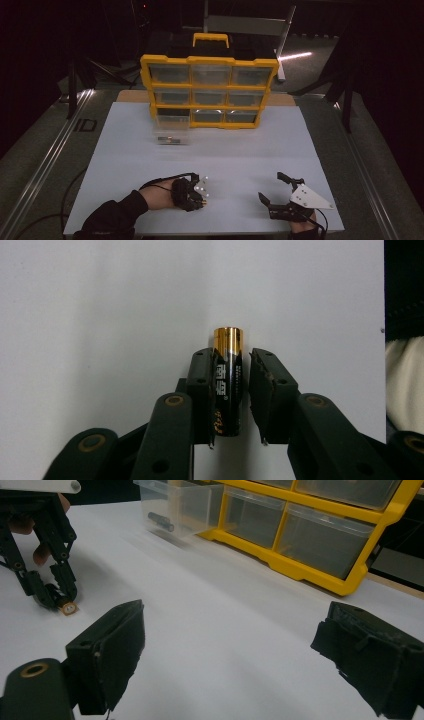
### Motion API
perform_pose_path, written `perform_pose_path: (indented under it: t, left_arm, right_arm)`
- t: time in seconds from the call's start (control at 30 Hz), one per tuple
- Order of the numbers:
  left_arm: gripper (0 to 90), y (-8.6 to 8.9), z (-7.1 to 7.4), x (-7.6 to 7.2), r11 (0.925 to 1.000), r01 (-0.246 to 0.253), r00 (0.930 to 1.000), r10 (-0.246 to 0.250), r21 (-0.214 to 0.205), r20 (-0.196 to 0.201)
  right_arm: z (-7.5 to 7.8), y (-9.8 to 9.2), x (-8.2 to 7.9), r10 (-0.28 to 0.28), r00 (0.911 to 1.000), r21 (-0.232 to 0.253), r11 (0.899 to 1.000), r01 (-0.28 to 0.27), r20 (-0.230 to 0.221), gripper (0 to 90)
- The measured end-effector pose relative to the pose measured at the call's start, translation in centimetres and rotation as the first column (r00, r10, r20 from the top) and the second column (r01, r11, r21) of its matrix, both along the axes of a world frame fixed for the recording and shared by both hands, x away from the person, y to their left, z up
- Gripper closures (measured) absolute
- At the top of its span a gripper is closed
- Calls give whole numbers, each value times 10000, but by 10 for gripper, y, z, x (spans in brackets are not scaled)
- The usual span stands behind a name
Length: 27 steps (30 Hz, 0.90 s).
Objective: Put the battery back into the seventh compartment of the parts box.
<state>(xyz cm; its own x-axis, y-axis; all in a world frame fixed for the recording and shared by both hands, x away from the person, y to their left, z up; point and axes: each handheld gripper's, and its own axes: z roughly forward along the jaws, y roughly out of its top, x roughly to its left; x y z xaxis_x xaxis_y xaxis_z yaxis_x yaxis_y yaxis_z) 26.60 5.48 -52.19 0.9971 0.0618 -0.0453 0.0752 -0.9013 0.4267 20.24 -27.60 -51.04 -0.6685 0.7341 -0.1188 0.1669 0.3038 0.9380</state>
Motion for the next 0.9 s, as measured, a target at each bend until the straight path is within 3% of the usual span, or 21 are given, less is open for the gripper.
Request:
perform_pose_path:
  t: [0.4, 0.67, 0.9]
  left_arm:
    - [753, -8, 3, 0, 9976, 346, 9993, -353, 606, 104]
    - [757, -9, 4, -1, 9963, 490, 9986, -503, 706, 174]
    - [757, -10, 9, 4, 9943, 826, 9966, -825, 678, -33]
  right_arm:
    - [0, 1, 0, 17, 10000, -9, 10000, -17, -26, 104]
    - [0, 1, 0, 13, 10000, 19, 10000, -13, -50, 104]
    - [0, 0, 0, -20, 10000, 37, 10000, 20, 5, 104]
